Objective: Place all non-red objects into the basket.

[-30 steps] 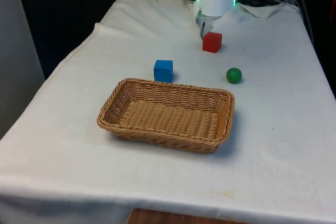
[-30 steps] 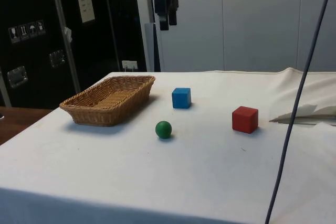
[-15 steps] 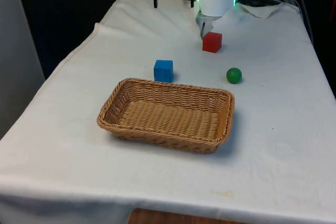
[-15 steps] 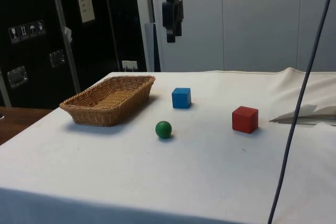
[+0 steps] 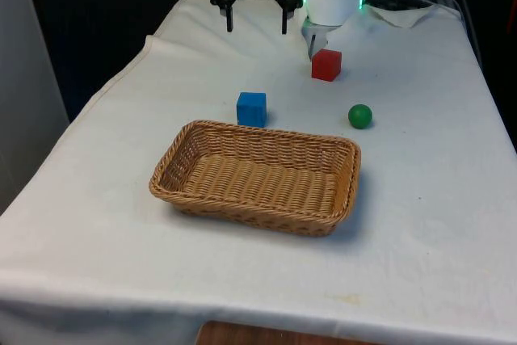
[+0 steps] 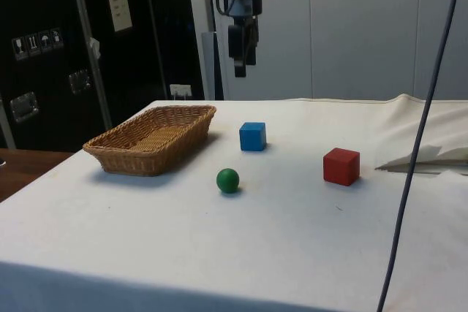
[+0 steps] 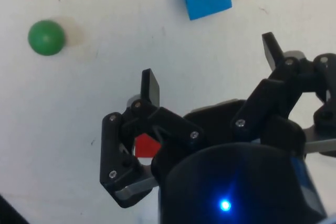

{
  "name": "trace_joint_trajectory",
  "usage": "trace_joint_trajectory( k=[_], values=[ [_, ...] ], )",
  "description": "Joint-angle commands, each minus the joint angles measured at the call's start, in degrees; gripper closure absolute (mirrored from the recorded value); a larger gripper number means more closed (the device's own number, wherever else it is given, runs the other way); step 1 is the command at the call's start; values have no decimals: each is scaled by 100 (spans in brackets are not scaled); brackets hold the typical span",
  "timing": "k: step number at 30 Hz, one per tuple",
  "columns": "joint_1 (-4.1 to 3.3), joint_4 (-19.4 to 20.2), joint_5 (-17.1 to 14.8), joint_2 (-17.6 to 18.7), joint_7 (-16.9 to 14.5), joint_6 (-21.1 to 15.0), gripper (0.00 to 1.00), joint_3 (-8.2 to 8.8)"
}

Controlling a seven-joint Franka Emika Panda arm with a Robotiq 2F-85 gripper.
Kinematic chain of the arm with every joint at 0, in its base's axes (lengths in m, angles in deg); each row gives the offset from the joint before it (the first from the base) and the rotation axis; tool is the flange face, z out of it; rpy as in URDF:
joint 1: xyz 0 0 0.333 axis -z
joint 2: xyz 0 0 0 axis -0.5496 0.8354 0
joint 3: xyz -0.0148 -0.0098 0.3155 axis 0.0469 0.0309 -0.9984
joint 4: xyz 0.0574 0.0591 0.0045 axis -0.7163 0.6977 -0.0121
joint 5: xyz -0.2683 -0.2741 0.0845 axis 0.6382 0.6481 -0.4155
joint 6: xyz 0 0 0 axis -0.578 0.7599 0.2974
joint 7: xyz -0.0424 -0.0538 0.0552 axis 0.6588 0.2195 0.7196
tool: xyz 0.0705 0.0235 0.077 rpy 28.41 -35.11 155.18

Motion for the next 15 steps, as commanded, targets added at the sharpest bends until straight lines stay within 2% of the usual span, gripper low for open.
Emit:
trace_joint_trajectory(
  k=[1, 13, 14, 15],
  values=[
    [6, 17, 34, 63, 74, -132, 0, 6],
    [0, 115, -160, 481, 430, -498, 0, -34],
    [0, 86, -86, 453, 413, -401, 0, -23],
    [0, 126, -183, 510, 458, -521, 0, -46]
  ],
)
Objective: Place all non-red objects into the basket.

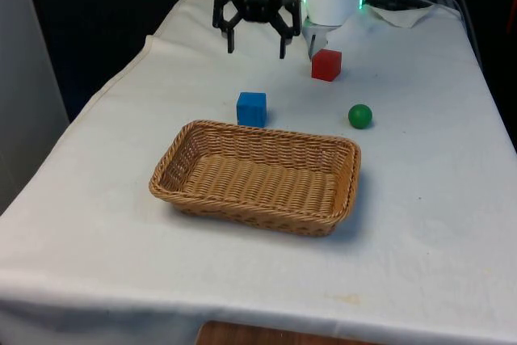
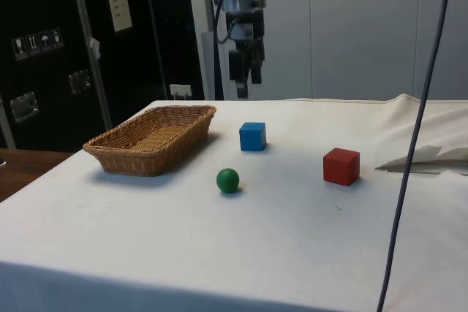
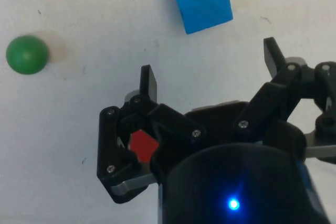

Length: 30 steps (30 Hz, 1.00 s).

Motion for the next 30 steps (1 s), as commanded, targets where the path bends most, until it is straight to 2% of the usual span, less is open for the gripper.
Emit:
trace_joint_trajectory(
  k=[1, 7, 8, 10, 15, 16, 17, 18, 22, 25, 26, 27, 30],
  values=[
    [6, 29, -103, 40, 17, -103, 0, -23],
    [17, 57, -332, 155, -46, -206, 0, -57],
    [0, 23, -206, 172, 34, -138, 0, -17],
    [23, 69, -481, 195, -155, -246, 0, -80],
    [23, 52, -768, 275, -435, -286, 0, -109],
    [23, 52, -871, 309, -567, -315, 0, -126],
    [0, 23, -745, 332, -470, -258, 0, -63],
    [29, 52, -922, 327, -636, -338, 0, -132],
    [34, 52, -1106, 407, -900, -390, 0, -155],
    [29, 46, -1226, 470, -1066, -424, 0, -166],
    [0, 23, -1152, 516, -1037, -390, 0, -103],
    [29, 34, -1289, 516, -1157, -453, 0, -166],
    [46, 0, -1358, 596, -1266, -470, 0, -166]
  ],
)
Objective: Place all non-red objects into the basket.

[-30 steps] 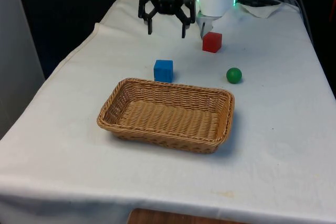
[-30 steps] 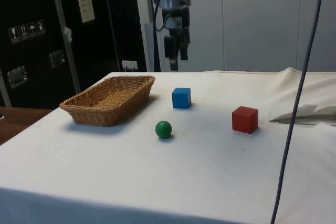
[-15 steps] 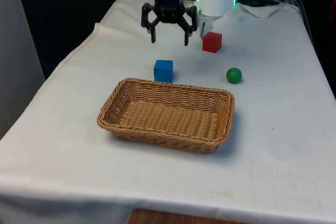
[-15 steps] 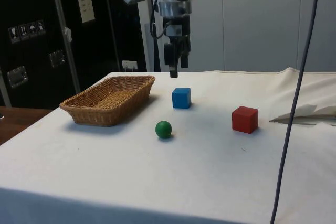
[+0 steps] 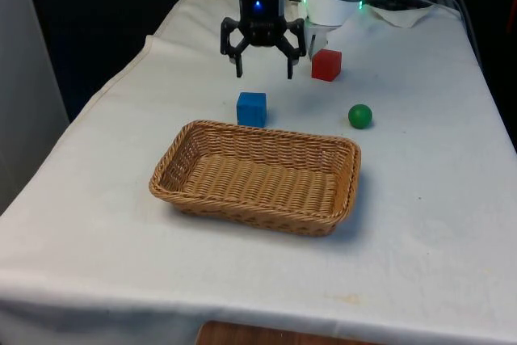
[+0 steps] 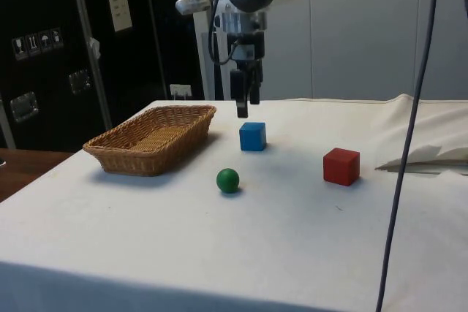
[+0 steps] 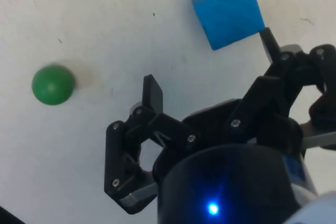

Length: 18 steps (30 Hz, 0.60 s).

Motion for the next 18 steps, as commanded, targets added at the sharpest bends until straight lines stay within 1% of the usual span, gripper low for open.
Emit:
trace_joint_trajectory(
  k=[1, 5, 6, 7, 11, 12, 13, 14, 18],
  values=[
    [52, -29, -149, 40, -160, -52, 0, -52],
    [92, -138, -235, 201, -332, -63, 0, -23],
    [23, -115, -103, 183, -201, -23, 0, 40],
    [97, -160, -269, 246, -384, -63, 0, -17],
    [120, -269, -413, 407, -584, -63, 0, 11],
    [132, -315, -516, 476, -699, -63, 0, 17],
    [63, -309, -401, 487, -584, -23, 0, 97],
    [132, -327, -567, 510, -751, -63, 0, 17],
    [132, -367, -831, 636, -991, -69, 0, 6]
  ],
)
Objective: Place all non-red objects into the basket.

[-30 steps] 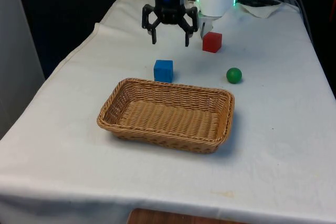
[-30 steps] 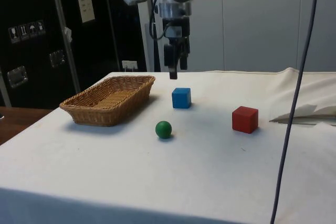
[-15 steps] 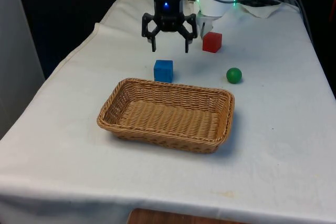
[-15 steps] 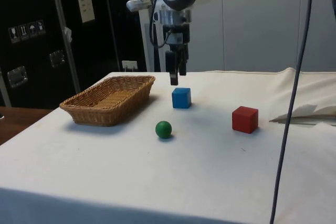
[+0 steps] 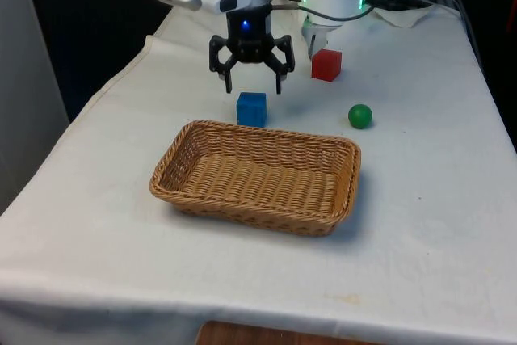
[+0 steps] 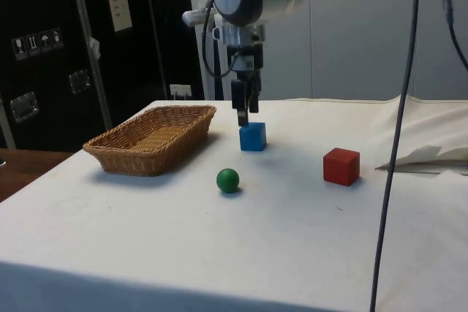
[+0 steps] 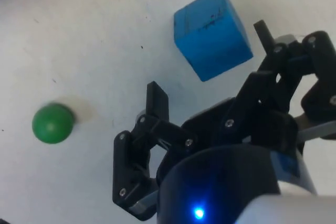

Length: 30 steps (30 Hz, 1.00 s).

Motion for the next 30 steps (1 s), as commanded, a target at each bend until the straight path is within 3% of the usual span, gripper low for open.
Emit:
trace_joint_trajectory(
  k=[1, 3, 4, 5, 12, 13, 14, 15, 21, 22, 23, 24, 29, 30],
  values=[
    [57, 6, -160, 6, -132, -46, 0, -92],
    [63, 0, -246, 46, -218, -46, 0, -103],
    [0, 0, -132, 52, -126, 0, 0, -17],
    [63, -6, -292, 63, -258, -52, 0, -115],
    [63, -57, -596, 258, -556, -69, 0, -138],
    [0, -46, -498, 264, -476, -6, 0, -46],
    [57, -69, -625, 286, -590, -69, 0, -138],
    [63, -103, -676, 350, -665, -74, 0, -132],
    [69, -195, -756, 521, -825, -109, 0, -138],
    [6, -166, -630, 493, -688, -52, 0, -52],
    [69, -195, -756, 521, -825, -109, 0, -138],
    [69, -212, -791, 561, -877, -115, 0, -138],
    [40, -229, -779, 602, -900, -109, 0, -103],
    [6, -235, -710, 619, -831, -57, 0, -52]
  ],
)
